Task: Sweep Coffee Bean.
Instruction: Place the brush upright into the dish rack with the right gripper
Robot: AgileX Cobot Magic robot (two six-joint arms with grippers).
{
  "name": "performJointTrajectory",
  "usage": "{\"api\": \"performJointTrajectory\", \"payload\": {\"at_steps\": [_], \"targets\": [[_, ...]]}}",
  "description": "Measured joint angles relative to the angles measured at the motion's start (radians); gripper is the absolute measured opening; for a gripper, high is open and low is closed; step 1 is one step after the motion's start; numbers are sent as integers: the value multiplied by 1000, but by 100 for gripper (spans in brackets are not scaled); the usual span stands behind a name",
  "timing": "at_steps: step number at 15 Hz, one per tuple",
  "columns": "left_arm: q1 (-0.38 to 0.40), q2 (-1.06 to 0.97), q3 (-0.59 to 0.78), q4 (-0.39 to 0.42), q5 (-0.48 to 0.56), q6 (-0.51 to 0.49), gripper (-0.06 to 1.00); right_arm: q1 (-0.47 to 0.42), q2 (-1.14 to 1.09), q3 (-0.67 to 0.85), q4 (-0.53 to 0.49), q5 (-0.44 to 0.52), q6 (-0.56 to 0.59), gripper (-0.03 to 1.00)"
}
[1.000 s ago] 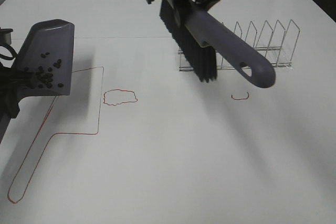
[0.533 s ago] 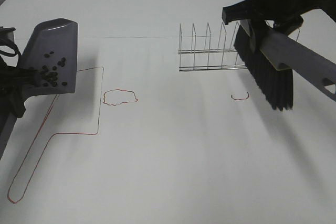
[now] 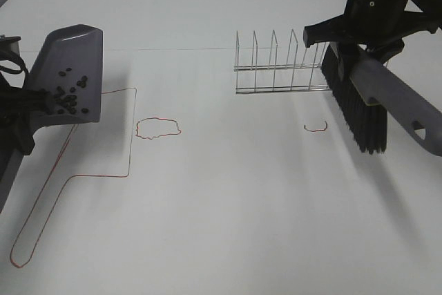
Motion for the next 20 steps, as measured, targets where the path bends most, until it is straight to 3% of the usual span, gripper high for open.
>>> {"api": "performJointTrajectory", "payload": {"at_steps": [8, 20], "targets": [[0, 0, 0, -4, 2, 0, 33, 0, 85, 0, -25, -120, 0, 35], [0, 0, 0, -8, 28, 0, 33, -63, 258, -213, -5, -130, -10, 35]]}}
